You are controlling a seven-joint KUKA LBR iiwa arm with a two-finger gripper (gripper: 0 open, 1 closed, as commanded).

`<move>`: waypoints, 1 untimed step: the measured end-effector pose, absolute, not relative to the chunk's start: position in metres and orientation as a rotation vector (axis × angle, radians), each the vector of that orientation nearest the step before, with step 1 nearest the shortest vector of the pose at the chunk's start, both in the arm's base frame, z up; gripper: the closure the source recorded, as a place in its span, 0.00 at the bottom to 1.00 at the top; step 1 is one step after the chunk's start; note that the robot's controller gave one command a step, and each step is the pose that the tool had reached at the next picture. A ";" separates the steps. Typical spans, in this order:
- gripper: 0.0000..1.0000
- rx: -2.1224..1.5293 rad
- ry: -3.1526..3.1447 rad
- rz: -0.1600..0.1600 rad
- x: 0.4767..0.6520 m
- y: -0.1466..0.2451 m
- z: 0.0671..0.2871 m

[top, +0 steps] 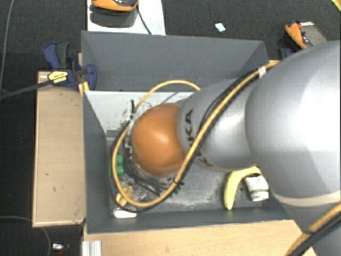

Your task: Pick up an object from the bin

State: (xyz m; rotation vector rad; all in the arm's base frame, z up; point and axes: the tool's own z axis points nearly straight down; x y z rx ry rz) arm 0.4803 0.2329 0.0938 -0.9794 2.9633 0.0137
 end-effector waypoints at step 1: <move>1.00 -0.974 2.964 0.014 0.480 0.233 0.120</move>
Offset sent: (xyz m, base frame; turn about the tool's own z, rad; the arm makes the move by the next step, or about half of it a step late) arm 0.0005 0.0001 0.0200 0.0024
